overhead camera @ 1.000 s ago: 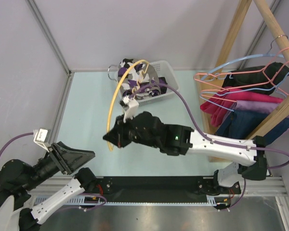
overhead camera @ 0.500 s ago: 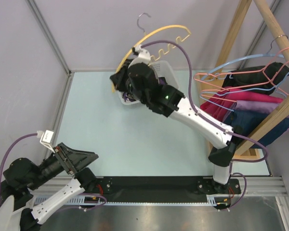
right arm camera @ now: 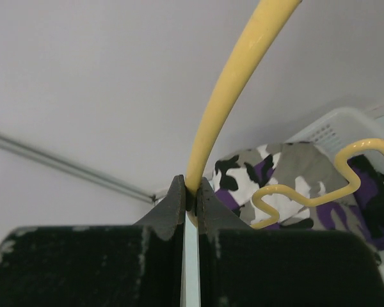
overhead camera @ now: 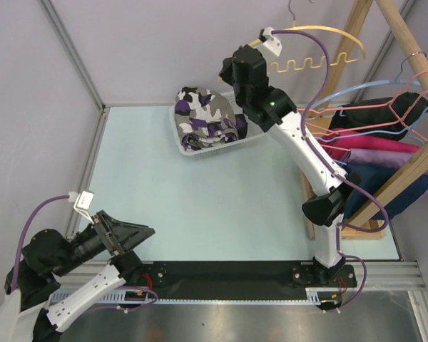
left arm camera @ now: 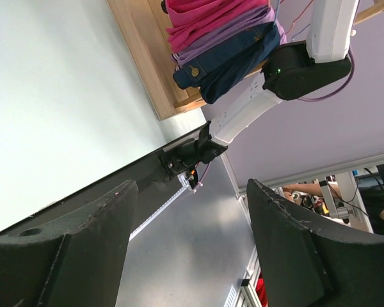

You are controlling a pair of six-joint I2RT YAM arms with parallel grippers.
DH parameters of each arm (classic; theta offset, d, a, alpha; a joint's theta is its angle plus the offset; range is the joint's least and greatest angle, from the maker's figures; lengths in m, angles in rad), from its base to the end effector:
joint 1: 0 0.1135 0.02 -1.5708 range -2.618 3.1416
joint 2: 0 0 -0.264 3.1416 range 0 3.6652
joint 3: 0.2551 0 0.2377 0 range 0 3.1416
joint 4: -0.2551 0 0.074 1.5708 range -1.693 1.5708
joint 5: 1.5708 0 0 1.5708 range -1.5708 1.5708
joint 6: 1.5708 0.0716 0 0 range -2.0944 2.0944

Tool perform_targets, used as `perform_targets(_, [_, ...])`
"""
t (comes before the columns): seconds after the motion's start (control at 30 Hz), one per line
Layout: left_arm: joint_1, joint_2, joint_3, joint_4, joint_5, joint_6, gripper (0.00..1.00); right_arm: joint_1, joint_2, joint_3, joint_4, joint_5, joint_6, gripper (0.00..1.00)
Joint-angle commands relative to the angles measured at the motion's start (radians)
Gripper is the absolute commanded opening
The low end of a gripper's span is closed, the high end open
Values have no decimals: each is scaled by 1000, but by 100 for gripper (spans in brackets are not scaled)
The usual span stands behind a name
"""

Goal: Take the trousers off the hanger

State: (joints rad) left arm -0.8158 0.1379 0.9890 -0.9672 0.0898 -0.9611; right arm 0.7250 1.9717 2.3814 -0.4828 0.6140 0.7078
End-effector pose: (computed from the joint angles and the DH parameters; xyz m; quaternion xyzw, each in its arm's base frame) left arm 0.0017 -0.0112 0.3455 -0.0244 0.7464 -0.5366 0.3929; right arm 0.3584 0.2624 0.4935 0.1997 0.7000 0.2592 0.6348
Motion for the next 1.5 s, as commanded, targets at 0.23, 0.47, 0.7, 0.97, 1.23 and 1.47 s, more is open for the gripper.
perform_targets(0.23, [-2, 8, -16, 67, 19, -28, 73, -142, -59, 73, 69, 135, 90, 0])
perform_targets(0.47, [-2, 15, -29, 76, 34, -34, 72, -220, -111, 53, 55, 155, 114, 0])
perform_targets(0.7, [-2, 19, -24, 81, 33, -37, 72, -337, -151, 21, -2, 101, 196, 0])
perform_targets(0.97, [-2, 31, -38, 96, 42, -41, 72, -397, -177, -25, -40, 35, 283, 0])
perform_targets(1.23, [-2, 19, -46, 101, 47, -48, 72, -394, -234, -180, 1, 10, 352, 0])
perform_targets(1.47, [-2, 22, -62, 105, 51, -57, 72, -358, -257, -172, -57, 38, 294, 39])
